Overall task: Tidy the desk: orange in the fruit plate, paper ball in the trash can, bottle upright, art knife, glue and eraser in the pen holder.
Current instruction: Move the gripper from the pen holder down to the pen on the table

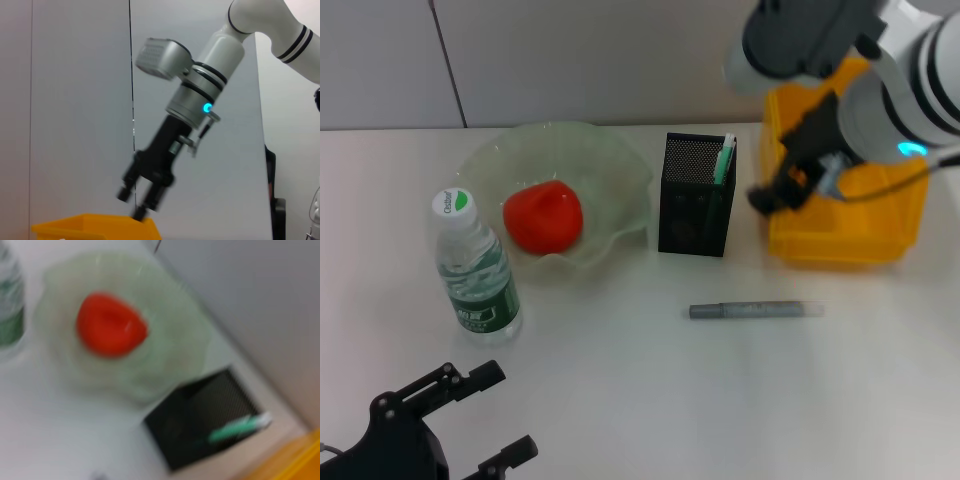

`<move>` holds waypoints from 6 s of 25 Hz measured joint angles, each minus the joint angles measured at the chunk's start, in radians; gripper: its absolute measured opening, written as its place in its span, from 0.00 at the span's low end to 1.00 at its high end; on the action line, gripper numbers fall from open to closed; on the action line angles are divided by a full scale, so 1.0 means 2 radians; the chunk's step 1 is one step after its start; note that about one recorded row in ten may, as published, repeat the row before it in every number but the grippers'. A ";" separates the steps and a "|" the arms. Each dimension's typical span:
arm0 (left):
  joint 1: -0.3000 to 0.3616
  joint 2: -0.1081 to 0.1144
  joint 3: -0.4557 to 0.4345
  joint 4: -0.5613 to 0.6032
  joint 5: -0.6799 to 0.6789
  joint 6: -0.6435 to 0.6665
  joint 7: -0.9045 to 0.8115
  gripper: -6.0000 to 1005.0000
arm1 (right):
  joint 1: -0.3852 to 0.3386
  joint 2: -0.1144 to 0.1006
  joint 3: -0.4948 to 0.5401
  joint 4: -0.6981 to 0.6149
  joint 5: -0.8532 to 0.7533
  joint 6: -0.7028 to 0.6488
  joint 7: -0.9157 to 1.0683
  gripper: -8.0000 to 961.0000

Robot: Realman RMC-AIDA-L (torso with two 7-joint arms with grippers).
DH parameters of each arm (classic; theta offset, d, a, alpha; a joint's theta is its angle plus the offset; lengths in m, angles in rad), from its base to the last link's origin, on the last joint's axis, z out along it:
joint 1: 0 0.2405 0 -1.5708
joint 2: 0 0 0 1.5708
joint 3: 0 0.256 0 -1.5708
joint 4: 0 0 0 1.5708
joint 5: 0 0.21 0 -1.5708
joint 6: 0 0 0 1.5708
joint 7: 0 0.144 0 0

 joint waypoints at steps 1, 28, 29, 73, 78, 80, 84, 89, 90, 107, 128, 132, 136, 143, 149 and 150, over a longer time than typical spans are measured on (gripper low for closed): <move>0.000 0.000 0.000 0.000 0.000 0.000 0.000 0.67 | 0.000 0.000 0.000 0.000 0.002 -0.017 -0.004 0.56; 0.004 -0.005 -0.005 -0.004 0.000 -0.004 0.000 0.67 | 0.000 -0.001 0.013 -0.182 0.053 0.036 -0.186 0.78; 0.004 -0.005 -0.005 -0.004 0.000 -0.004 -0.001 0.67 | -0.001 -0.001 0.012 -0.186 0.053 0.042 -0.189 0.78; 0.008 -0.006 0.000 -0.001 0.000 0.000 -0.001 0.67 | 0.035 -0.001 0.024 -0.316 0.103 0.121 -0.253 0.77; 0.008 -0.006 0.000 0.000 0.000 0.000 -0.001 0.67 | 0.036 0.000 0.023 -0.323 0.104 0.129 -0.251 0.77; 0.008 -0.006 0.000 0.000 0.000 0.000 -0.001 0.67 | 0.036 0.000 0.022 -0.323 0.104 0.130 -0.250 0.77; 0.008 -0.006 0.000 0.000 0.000 0.000 -0.001 0.67 | 0.036 0.000 0.022 -0.324 0.104 0.132 -0.249 0.75; 0.008 -0.007 0.000 0.001 0.000 0.000 -0.001 0.67 | 0.038 0.000 0.023 -0.332 0.104 0.142 -0.247 0.61; 0.008 -0.007 0.000 0.001 0.000 0.000 -0.001 0.67 | 0.039 0.000 0.022 -0.334 0.104 0.144 -0.245 0.56; 0.006 -0.007 0.000 0.001 0.000 0.000 -0.001 0.67 | 0.049 0.000 0.022 -0.370 0.104 0.163 -0.245 0.29; 0.006 -0.007 0.000 0.001 0.000 0.000 -0.001 0.67 | 0.065 -0.001 0.040 -0.398 0.104 0.158 -0.251 0.21; 0.006 -0.008 0.000 0.001 0.000 0.000 -0.001 0.67 | 0.069 -0.001 0.041 -0.395 0.105 0.143 -0.251 0.16; 0.007 -0.008 0.000 0.001 0.000 0.001 -0.001 0.67 | 0.067 -0.001 0.042 -0.381 0.110 0.128 -0.251 0.08; 0.007 -0.008 0.000 0.001 0.000 0.001 0.000 0.67 | 0.059 -0.001 0.046 -0.365 0.107 0.132 -0.241 0.02; 0.008 -0.008 0.000 0.000 0.000 0.001 0.000 0.67 | 0.059 -0.001 0.043 -0.368 0.105 0.147 -0.235 0.09; 0.008 -0.008 0.000 0.000 0.000 0.001 0.000 0.67 | 0.059 -0.001 0.042 -0.370 0.105 0.148 -0.235 0.10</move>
